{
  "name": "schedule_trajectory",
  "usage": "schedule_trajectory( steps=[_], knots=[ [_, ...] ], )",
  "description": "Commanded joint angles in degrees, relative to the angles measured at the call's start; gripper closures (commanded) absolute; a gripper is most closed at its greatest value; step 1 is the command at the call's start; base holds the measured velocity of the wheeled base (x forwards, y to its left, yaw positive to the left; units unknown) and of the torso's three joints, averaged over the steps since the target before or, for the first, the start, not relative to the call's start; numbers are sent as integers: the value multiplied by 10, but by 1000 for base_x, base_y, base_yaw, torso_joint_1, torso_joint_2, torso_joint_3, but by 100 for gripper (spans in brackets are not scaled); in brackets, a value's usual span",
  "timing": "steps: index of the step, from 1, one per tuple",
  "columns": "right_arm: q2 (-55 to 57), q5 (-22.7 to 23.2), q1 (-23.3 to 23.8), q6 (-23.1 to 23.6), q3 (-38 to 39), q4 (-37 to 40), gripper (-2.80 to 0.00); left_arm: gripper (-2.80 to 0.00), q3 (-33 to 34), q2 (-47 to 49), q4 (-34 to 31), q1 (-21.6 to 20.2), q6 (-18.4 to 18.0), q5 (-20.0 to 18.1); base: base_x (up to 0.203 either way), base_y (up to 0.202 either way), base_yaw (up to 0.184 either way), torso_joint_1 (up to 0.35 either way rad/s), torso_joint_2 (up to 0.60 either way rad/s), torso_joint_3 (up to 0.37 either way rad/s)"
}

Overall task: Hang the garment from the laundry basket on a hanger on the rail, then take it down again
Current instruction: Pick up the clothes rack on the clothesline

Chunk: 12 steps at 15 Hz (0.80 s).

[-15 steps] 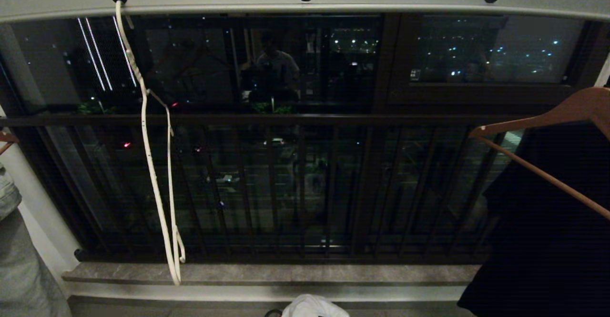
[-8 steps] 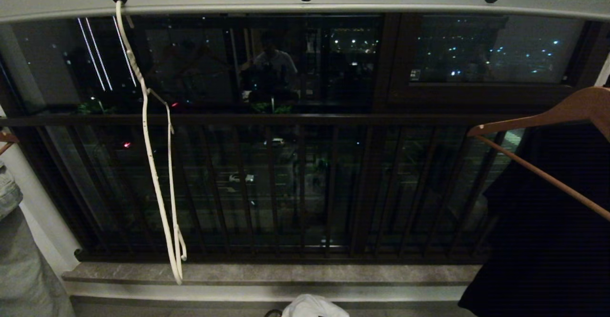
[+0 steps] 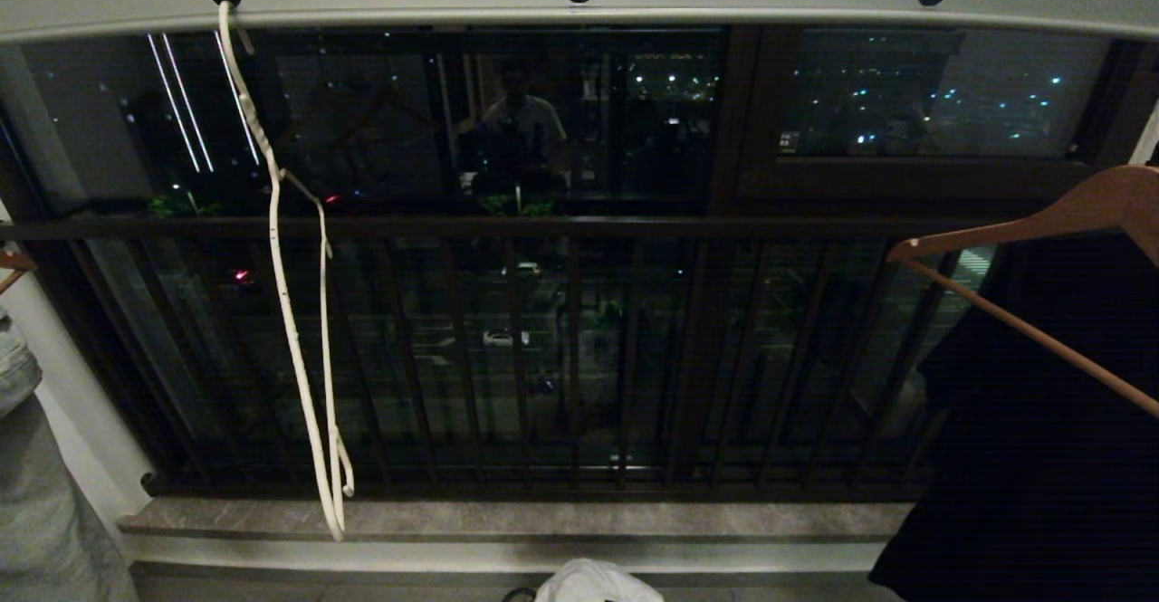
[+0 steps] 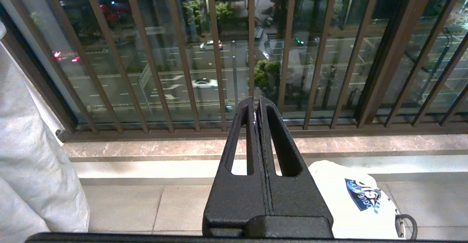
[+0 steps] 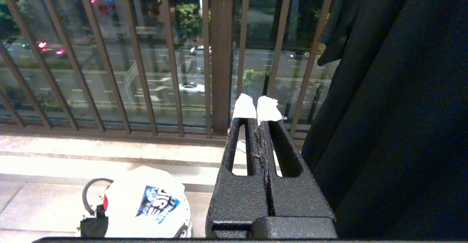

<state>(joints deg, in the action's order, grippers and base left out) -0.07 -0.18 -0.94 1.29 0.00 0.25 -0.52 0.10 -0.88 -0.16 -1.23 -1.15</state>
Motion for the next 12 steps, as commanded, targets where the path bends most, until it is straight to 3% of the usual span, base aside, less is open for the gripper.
schedule_trajectory(
  steps=[1,9,12],
  knots=[
    [0,0,0,0,1,0,0,0,0,0,0,0,0,0,0,0,0,0,0,0],
    [0,0,0,0,1,0,0,0,-4,0,0,0,-6,0,0,0,0,0,0,0],
    [0,0,0,0,1,0,0,0,-42,15,-6,0,-12,-9,0,0,0,0,0,0]
  ],
)
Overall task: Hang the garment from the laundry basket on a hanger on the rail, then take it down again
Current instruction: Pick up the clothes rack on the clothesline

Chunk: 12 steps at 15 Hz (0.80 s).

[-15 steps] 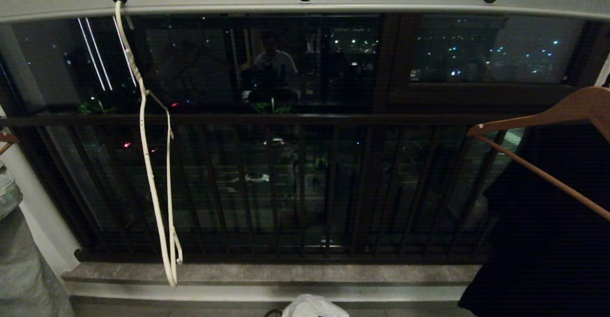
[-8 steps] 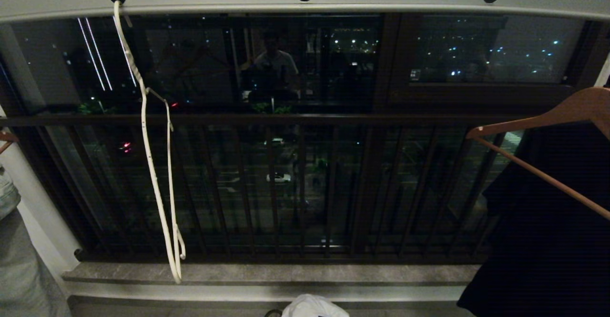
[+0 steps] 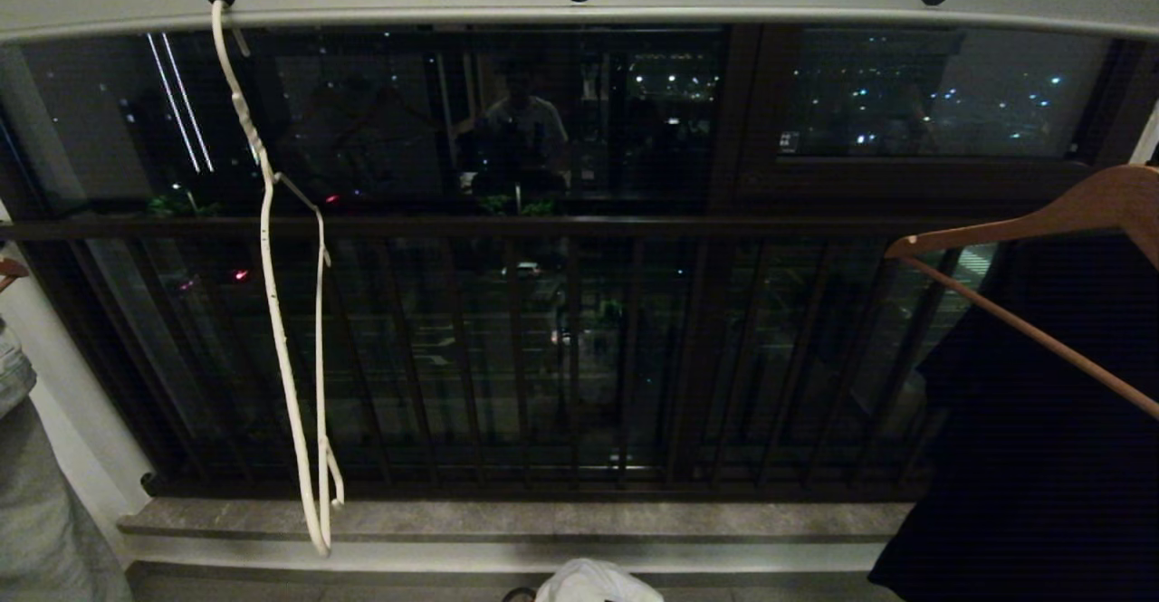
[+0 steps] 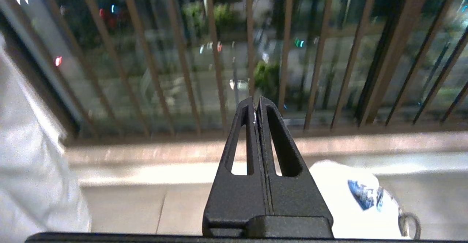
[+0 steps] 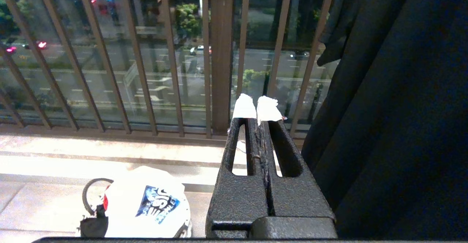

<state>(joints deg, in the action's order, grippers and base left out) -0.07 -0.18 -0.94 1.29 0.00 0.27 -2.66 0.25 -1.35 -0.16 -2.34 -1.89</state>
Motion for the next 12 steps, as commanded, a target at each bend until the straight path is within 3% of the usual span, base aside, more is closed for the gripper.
schedule_trajectory(
  steps=[1,8,10,12],
  knots=[
    [0,0,0,0,1,0,0,0,-37,38,0,0,-1,-10,0,0,0,0,0,0],
    [0,0,0,0,1,0,0,0,-248,336,-1,0,0,-106,0,0,0,0,0,0],
    [0,0,0,0,1,-1,0,0,-360,441,-21,7,1,-112,0,0,0,0,0,0],
    [0,0,0,0,1,0,0,0,-495,507,-86,32,6,-108,0,0,0,0,0,0]
  ],
)
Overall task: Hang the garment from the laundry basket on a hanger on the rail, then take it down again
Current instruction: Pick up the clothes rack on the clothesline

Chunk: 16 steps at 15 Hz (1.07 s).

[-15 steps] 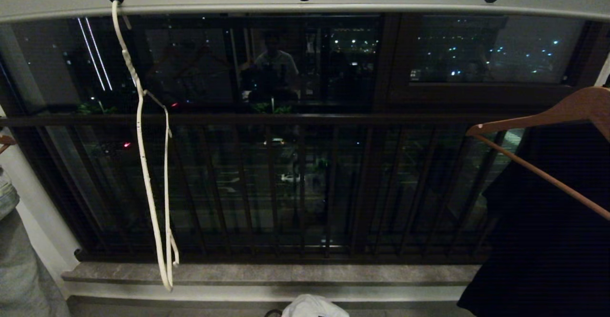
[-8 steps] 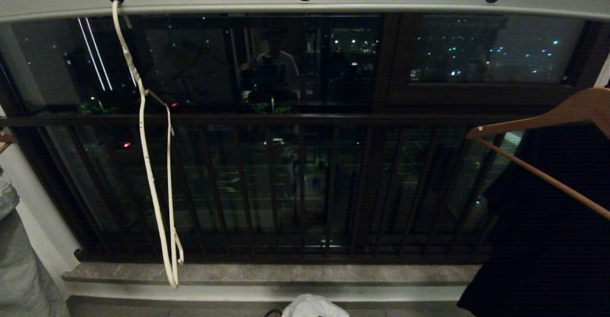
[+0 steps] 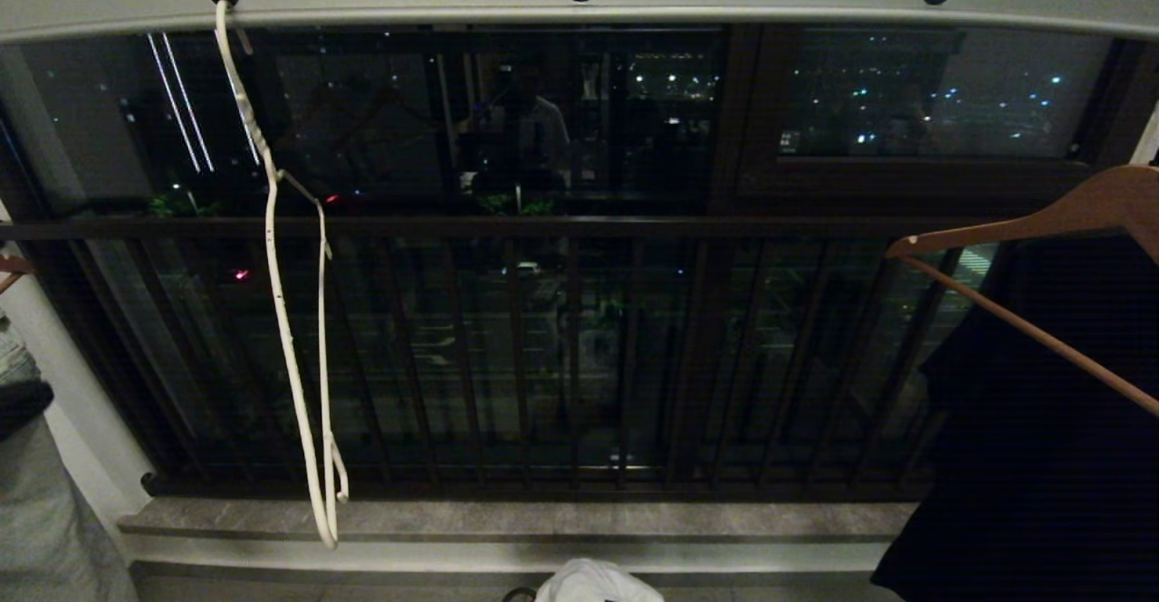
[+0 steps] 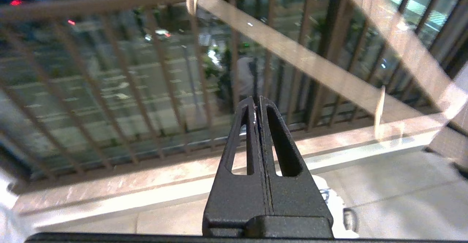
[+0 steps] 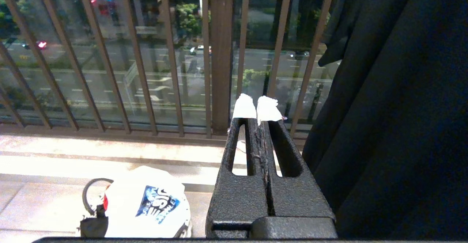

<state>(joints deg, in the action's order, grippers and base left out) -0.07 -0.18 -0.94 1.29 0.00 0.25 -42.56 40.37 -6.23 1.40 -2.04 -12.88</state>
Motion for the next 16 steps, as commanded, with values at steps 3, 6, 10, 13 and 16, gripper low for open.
schedule_trajectory(
  steps=[3,6,10,13,16],
  knots=[
    [0,0,0,0,1,0,0,0,-256,203,-161,153,31,60,0,0,0,0,0,0],
    [0,0,0,0,1,0,0,0,-370,288,-271,347,84,208,0,0,0,0,0,0],
    [0,0,0,0,1,0,0,0,-517,383,-437,462,166,415,0,0,0,0,0,0],
    [1,0,0,0,1,0,0,-280,-520,380,-457,462,170,441,0,0,0,0,0,0],
    [1,0,0,0,1,0,0,-280,-535,376,-464,462,172,469,0,0,0,0,0,0]
  ],
)
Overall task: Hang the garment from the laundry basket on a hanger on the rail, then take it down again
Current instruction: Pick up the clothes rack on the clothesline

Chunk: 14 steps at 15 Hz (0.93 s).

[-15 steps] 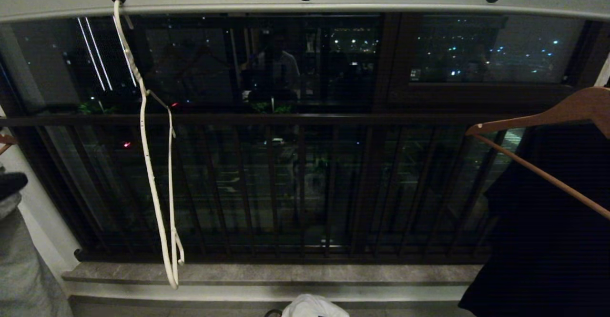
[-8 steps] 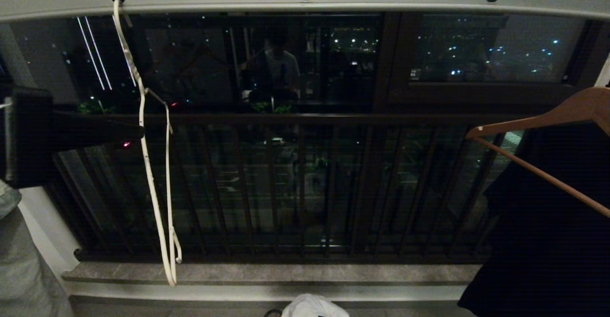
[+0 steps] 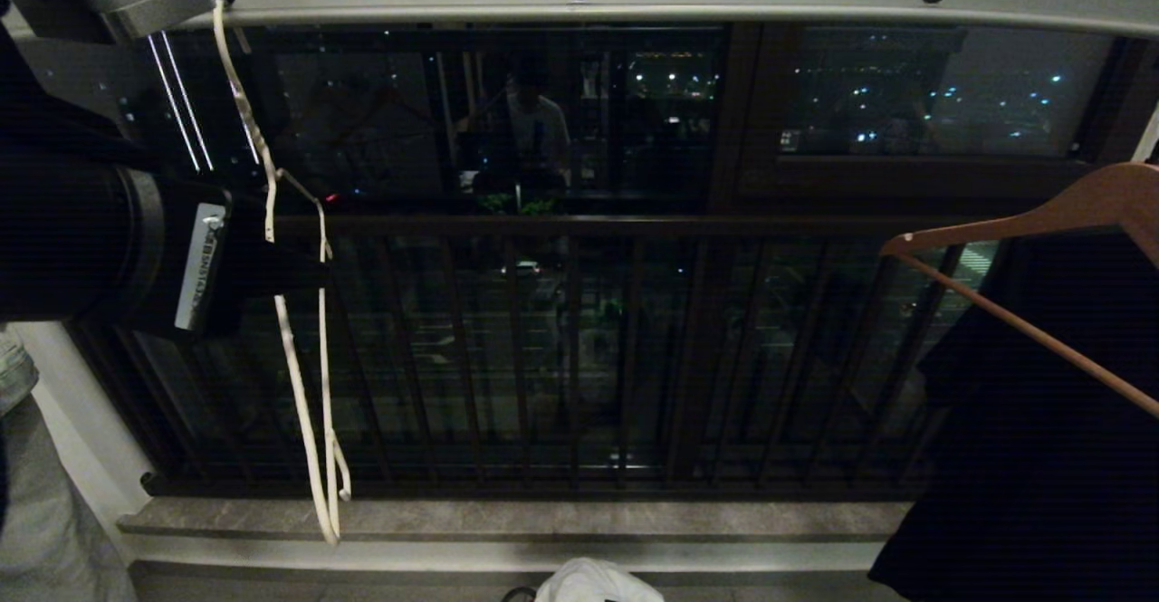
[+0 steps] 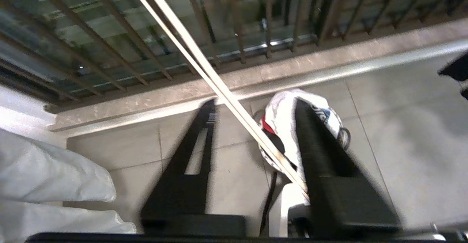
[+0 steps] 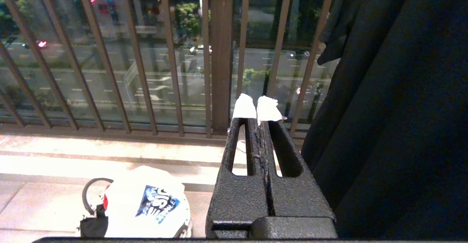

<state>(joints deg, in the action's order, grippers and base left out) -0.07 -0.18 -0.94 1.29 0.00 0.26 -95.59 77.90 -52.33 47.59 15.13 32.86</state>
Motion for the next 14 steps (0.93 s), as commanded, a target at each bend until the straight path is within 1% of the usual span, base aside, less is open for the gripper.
schedule_trajectory(
  steps=[1,3,4,7,9,11,12,14],
  knots=[
    [0,0,0,0,1,0,0,-280,4,4,-2,0,1,42,0,0,0,0,0,0],
    [0,0,0,0,1,0,0,-280,24,17,14,1,15,71,0,0,0,0,0,0],
    [0,0,0,0,1,0,0,-280,26,26,29,1,22,75,0,0,0,0,0,0],
    [0,0,0,0,1,0,0,-280,24,61,35,0,29,95,0,0,0,0,0,0],
    [0,0,0,0,1,0,0,-280,26,77,38,0,50,114,0,0,0,0,0,0],
    [0,0,0,0,1,0,0,-280,30,89,39,0,63,137,0,0,0,0,0,0],
    [0,0,0,0,1,0,0,-280,31,93,38,-1,82,147,0,0,0,0,0,0],
    [0,0,0,0,1,0,0,-280,48,96,38,-1,103,150,0,0,0,0,0,0]
  ],
)
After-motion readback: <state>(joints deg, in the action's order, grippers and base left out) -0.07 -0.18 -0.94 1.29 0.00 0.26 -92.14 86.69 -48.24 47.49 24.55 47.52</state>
